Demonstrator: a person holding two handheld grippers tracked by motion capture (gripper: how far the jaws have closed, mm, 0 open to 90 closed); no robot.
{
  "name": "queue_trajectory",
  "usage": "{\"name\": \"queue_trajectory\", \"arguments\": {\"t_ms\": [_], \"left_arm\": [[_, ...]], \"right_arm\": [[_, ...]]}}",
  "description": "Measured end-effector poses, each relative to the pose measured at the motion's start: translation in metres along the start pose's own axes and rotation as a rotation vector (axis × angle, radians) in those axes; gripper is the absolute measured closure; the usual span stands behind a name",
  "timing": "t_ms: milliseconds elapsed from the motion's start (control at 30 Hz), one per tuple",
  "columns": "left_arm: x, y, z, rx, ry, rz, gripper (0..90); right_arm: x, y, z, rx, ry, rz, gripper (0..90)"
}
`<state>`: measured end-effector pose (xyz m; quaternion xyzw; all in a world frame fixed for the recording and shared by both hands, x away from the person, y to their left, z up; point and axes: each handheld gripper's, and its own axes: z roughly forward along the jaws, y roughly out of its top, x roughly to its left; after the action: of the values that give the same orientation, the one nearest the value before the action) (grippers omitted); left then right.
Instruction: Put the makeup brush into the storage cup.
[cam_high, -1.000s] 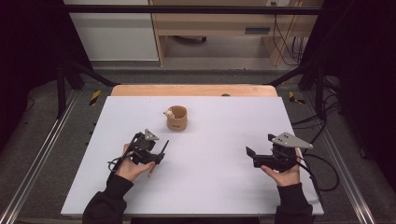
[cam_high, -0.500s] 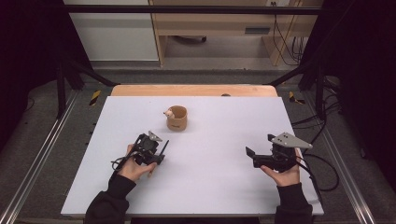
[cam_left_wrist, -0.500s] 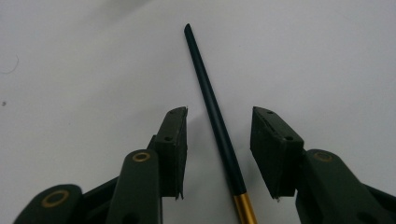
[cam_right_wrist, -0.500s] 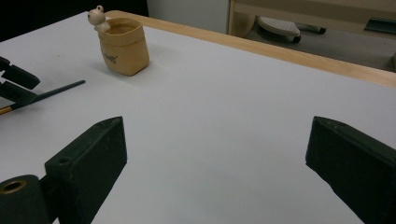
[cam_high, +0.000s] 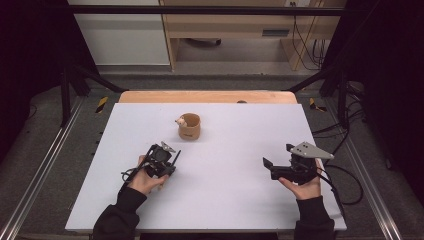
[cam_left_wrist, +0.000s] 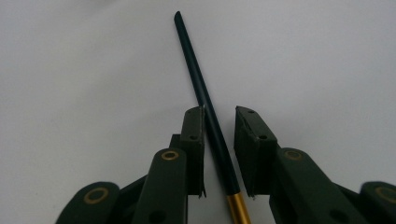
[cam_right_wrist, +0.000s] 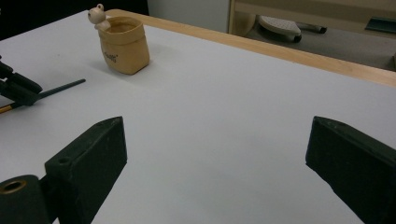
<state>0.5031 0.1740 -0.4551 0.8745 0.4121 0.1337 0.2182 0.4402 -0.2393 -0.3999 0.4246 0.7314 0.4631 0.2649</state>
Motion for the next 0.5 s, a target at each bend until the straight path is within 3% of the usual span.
{"name": "queue_trajectory", "arguments": {"t_ms": [500], "left_arm": [[0.0001, 0.0002, -0.0001, 0.006, -0.015, -0.011, 81.8]], "right_arm": [[0.0002, -0.0001, 0.0002, 0.002, 0.0, 0.0, 5.5]]}}
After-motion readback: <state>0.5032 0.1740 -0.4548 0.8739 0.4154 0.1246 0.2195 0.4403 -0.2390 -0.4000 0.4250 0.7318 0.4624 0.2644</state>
